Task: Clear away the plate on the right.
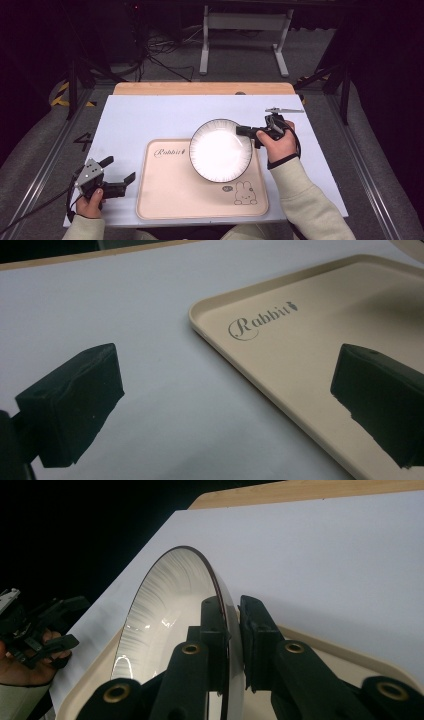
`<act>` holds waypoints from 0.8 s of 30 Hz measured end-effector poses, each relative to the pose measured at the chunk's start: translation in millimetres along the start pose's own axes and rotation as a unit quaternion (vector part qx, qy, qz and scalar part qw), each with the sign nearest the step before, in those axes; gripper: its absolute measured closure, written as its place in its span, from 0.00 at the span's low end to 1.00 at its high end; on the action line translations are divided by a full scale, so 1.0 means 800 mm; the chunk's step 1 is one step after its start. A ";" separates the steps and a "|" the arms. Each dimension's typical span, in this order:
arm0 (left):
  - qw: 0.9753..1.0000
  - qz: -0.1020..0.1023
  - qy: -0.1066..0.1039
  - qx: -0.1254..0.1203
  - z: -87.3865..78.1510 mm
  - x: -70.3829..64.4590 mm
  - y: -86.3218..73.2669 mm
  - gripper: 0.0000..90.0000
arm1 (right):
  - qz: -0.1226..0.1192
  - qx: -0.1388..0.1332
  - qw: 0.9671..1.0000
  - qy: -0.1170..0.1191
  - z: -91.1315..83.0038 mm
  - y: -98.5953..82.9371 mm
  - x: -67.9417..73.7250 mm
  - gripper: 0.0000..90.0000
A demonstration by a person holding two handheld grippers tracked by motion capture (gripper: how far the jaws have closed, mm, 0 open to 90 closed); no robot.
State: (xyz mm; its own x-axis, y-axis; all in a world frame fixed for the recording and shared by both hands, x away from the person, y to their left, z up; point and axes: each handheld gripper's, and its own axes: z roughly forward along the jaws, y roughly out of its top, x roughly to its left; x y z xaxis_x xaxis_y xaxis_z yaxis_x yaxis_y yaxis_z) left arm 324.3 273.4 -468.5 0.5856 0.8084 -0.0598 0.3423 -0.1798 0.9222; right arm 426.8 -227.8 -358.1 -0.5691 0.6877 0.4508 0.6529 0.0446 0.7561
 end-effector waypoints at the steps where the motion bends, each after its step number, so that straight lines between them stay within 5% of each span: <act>1: 1.000 0.000 -0.001 -0.001 0.000 0.000 0.000 0.01 | 0.001 0.002 1.000 0.001 0.001 -0.001 0.001 0.91; 24: 1.000 0.000 -0.002 -0.001 0.000 0.000 0.000 0.01 | 0.007 0.037 0.999 0.034 0.053 -0.026 0.018 0.90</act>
State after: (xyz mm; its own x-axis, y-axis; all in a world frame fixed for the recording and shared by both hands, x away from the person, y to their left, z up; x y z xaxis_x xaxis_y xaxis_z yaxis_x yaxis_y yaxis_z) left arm 324.4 273.5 -468.6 0.5882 0.8063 -0.0621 0.3410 -0.1776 0.9231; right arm 426.2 -188.0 -387.7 -0.5909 0.6377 0.4942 0.6950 0.0912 0.7132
